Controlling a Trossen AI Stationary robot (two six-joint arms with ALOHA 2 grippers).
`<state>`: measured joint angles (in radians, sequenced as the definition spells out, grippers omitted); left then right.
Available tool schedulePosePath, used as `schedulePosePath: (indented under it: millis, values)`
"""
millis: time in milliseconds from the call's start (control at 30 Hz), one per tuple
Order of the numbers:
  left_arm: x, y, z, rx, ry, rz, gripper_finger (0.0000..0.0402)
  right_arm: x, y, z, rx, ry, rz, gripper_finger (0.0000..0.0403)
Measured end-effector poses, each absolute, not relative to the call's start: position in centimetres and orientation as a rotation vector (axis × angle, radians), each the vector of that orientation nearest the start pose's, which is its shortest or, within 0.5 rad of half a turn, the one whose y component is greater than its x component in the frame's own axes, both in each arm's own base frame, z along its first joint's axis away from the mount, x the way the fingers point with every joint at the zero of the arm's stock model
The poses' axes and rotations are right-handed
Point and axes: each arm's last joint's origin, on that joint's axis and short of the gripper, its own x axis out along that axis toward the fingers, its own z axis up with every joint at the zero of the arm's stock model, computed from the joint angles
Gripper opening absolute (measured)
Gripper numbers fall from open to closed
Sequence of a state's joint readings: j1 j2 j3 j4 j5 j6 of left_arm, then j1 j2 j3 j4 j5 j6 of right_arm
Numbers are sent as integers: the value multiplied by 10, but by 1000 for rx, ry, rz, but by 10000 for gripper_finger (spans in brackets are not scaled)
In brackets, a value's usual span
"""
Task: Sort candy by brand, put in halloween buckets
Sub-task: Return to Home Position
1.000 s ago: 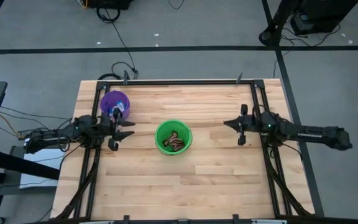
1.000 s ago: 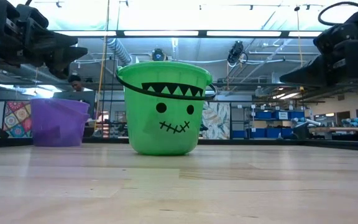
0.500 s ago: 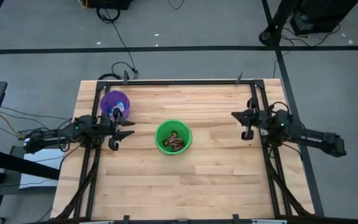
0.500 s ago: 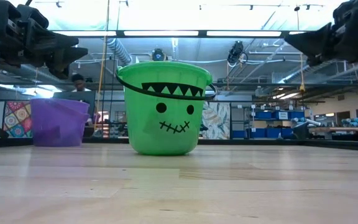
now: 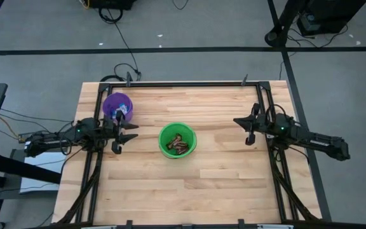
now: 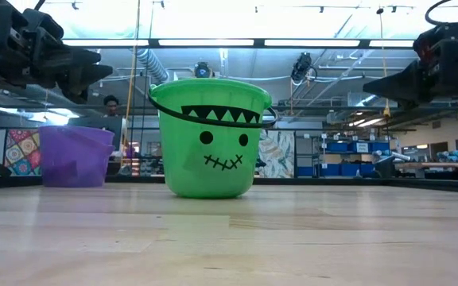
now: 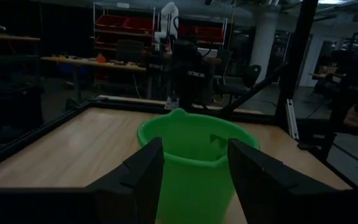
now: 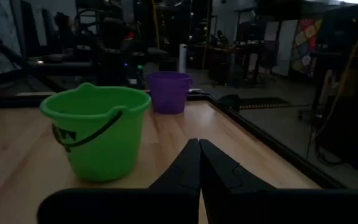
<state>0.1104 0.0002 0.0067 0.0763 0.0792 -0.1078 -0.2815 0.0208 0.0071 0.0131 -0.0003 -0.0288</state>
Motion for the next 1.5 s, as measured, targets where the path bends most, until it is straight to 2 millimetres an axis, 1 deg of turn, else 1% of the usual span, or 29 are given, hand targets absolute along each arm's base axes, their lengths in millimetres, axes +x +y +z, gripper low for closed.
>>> schedulePosePath:
  millis: [367,533,767,1500]
  values:
    - [97,8,172,-73,-75,25,181,95,-27,166,-3,1,-282,14]
    - [97,8,168,-81,-30,27,181,95,-27,166,25,-2,-282,15]
    - [98,8,167,-83,-14,29,181,95,-27,166,33,-4,-282,20]
    - [98,9,167,-84,-20,31,181,95,-27,165,31,-3,-281,22]
